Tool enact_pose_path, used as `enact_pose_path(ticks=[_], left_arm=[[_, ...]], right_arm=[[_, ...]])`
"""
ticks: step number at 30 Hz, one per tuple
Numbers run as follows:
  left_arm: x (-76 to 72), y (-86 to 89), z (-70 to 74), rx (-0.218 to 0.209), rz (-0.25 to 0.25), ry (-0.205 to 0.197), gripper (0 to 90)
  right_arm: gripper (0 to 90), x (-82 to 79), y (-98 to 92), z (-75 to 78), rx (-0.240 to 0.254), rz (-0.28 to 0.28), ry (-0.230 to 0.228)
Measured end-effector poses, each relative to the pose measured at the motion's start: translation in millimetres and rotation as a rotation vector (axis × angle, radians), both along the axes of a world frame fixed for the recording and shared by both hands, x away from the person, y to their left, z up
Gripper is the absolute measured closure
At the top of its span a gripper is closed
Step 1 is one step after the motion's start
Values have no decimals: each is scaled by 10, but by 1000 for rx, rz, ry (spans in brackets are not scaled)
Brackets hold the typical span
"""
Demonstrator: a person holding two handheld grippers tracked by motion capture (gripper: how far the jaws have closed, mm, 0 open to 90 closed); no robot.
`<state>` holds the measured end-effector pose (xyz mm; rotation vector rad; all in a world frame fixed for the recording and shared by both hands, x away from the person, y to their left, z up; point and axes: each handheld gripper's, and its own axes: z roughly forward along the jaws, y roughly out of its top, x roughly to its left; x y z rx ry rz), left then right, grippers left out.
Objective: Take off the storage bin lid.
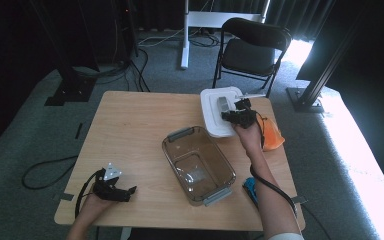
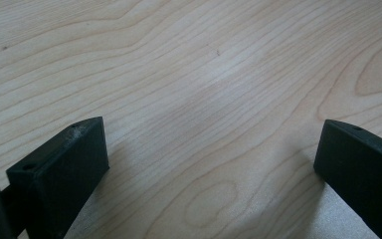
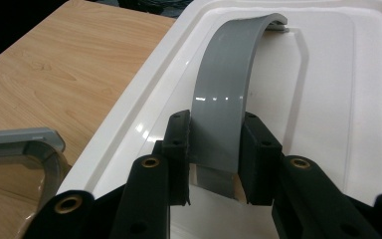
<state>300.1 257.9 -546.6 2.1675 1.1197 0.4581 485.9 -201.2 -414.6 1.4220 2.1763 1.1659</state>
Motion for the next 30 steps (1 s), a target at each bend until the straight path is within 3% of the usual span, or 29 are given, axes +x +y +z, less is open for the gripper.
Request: enact_pose_path(ticks=[30], left_arm=[[0,1,0,0,-1,0,10]], right_arm=[[687,72,102,-708,12,17,126]])
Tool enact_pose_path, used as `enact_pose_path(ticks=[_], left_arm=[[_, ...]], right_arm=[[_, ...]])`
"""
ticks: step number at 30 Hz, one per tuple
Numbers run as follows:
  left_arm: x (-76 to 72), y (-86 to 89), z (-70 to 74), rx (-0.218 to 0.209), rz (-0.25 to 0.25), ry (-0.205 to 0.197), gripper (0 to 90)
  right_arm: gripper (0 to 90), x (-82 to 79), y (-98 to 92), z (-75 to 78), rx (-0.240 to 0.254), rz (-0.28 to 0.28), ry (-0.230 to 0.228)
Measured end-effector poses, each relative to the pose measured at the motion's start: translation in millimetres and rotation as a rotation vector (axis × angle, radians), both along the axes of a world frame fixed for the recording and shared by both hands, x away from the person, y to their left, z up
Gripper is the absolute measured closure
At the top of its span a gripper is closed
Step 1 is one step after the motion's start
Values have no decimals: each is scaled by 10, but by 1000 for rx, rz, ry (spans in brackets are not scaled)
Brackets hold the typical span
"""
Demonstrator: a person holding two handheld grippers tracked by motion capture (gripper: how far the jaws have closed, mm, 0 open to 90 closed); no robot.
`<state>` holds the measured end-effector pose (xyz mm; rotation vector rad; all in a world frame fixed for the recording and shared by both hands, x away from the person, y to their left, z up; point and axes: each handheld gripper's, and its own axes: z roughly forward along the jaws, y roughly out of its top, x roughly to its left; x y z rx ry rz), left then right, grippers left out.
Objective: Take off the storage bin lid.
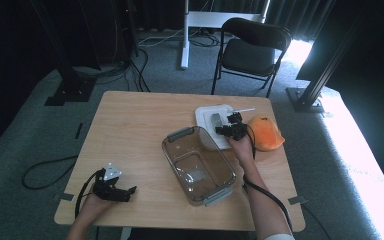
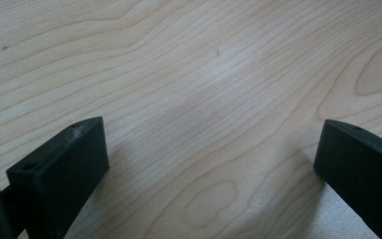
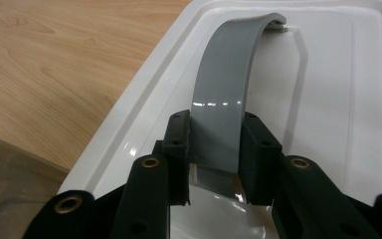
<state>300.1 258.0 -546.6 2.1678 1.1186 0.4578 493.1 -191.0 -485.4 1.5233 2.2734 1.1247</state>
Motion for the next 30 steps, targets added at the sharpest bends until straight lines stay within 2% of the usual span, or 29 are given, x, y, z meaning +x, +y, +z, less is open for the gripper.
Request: enact_pose_path(ticks=[9,11,17,19,25,30], left_arm=[[0,1,0,1,-1,0,10],[0,1,0,1,-1,0,10],[0,1,0,1,-1,0,10],[0,1,1,1,-2,0,10],[0,1,1,1,-2,0,10],[0,1,0,1,-2,0,10]], right_arm=[[687,-1,6,-138,-8,0,23],[687,-7,-11,-201,8,-6,33],[681,-7,1,-259,-14,-4,49],[676,-11,11,-270,-38,-7,52],[570,-33,0,-236,-60,-13,50],[495,-61,-33,-181,-50,-24,46]])
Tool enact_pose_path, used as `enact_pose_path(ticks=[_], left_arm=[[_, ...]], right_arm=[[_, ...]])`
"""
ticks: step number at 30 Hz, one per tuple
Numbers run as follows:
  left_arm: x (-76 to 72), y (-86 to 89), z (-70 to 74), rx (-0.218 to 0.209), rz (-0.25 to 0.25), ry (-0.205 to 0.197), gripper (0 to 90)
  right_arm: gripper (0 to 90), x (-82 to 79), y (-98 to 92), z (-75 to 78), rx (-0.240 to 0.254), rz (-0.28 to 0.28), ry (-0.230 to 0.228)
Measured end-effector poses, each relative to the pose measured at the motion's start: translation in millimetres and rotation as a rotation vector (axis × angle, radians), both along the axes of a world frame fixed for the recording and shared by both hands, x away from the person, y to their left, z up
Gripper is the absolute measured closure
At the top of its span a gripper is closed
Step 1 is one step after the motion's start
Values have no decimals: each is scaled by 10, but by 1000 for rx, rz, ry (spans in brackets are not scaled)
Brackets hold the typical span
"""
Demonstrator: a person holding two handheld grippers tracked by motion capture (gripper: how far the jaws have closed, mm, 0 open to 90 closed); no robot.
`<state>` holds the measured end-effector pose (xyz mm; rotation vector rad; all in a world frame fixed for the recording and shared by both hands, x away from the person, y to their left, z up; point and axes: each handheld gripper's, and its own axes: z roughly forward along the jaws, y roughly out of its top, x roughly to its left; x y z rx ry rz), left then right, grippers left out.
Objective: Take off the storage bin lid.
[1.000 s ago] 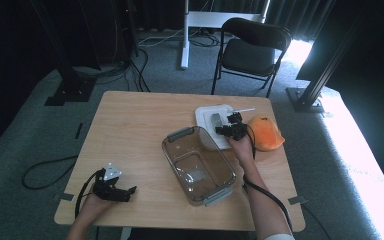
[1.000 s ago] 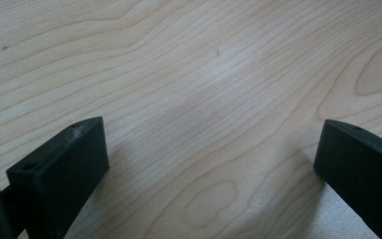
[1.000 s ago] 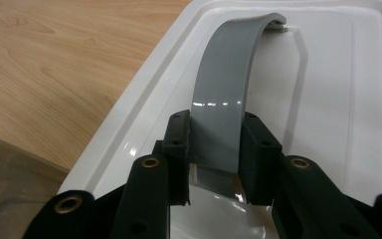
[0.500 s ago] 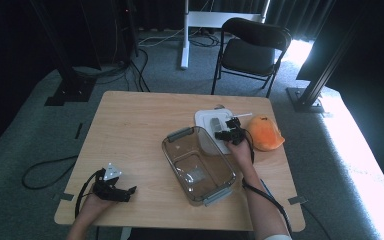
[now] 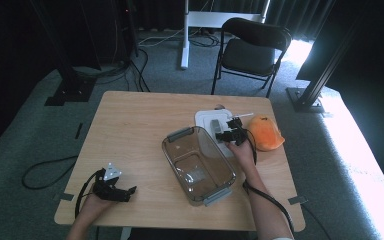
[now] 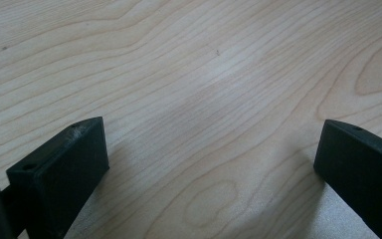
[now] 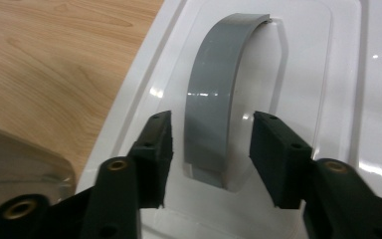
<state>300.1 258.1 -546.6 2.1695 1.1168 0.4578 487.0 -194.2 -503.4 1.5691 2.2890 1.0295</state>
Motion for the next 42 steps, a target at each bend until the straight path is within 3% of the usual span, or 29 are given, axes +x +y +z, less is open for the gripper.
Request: enact_pose_path(ticks=[10,13,22,31,42], left_arm=[[0,0,0,0,0,0,10],[0,0,0,0,0,0,10],[0,0,0,0,0,0,10],[0,0,0,-1,0,0,10],[0,0,0,0,0,0,10]], right_arm=[[382,-100,-27,88,12,6,-16],[335,-147,-40,145,33,18,-30],[249,-266,-42,316,21,50,-84],[126,-349,-148,382,62,38,-101],[136,-474,-293,479,50,19,-142]])
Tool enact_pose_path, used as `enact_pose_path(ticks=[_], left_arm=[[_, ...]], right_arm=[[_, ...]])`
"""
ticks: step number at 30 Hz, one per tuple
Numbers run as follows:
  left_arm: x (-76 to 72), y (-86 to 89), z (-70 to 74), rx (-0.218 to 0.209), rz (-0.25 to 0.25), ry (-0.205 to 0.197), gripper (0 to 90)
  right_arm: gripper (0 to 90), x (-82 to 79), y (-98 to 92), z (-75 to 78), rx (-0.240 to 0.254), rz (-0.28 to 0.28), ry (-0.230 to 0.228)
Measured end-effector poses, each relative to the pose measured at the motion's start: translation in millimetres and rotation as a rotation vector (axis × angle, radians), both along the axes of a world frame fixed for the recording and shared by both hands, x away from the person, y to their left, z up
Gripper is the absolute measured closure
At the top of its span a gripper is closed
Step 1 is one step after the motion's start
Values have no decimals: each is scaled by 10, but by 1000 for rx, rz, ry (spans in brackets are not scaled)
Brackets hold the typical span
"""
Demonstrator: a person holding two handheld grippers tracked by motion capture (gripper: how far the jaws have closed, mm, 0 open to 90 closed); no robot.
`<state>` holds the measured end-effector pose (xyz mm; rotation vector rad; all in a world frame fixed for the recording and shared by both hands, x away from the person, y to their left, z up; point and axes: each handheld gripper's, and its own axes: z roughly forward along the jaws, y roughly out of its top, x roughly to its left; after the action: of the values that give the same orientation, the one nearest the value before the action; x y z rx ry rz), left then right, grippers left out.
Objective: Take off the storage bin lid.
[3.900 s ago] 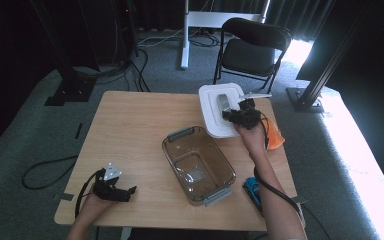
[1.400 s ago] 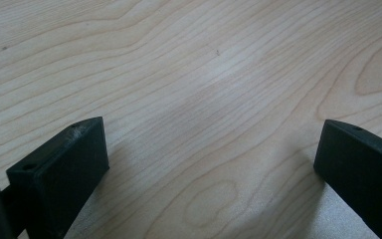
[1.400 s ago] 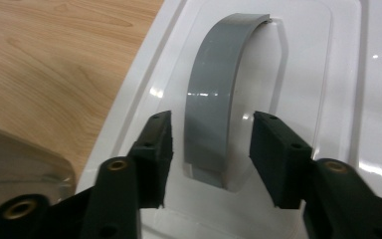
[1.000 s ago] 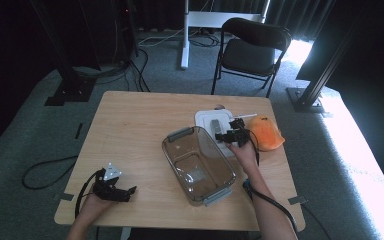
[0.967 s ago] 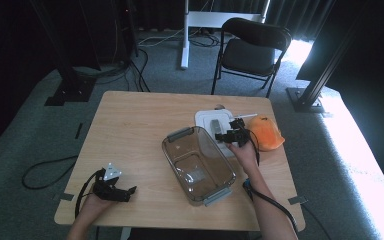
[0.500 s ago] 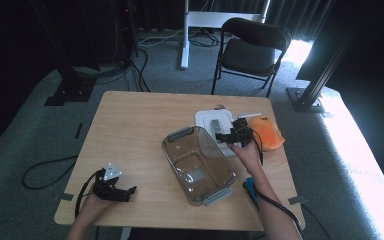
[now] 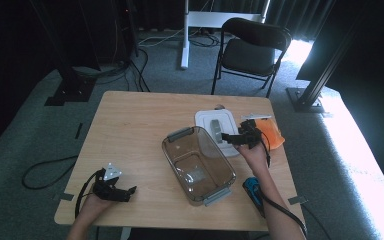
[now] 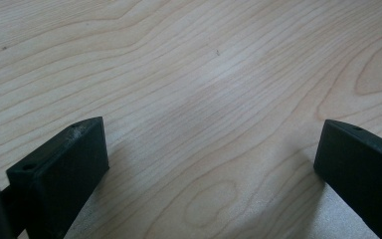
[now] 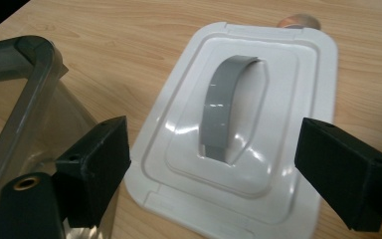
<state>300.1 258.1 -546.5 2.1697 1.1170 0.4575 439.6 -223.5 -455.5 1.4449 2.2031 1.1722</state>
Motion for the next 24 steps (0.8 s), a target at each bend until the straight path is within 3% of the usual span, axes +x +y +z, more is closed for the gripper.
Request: enact_pose_path(ticks=[24], left_arm=[[0,-1,-1,-1,0,0,10]], right_arm=[[138,-337,-757,60,25,-143,-55]])
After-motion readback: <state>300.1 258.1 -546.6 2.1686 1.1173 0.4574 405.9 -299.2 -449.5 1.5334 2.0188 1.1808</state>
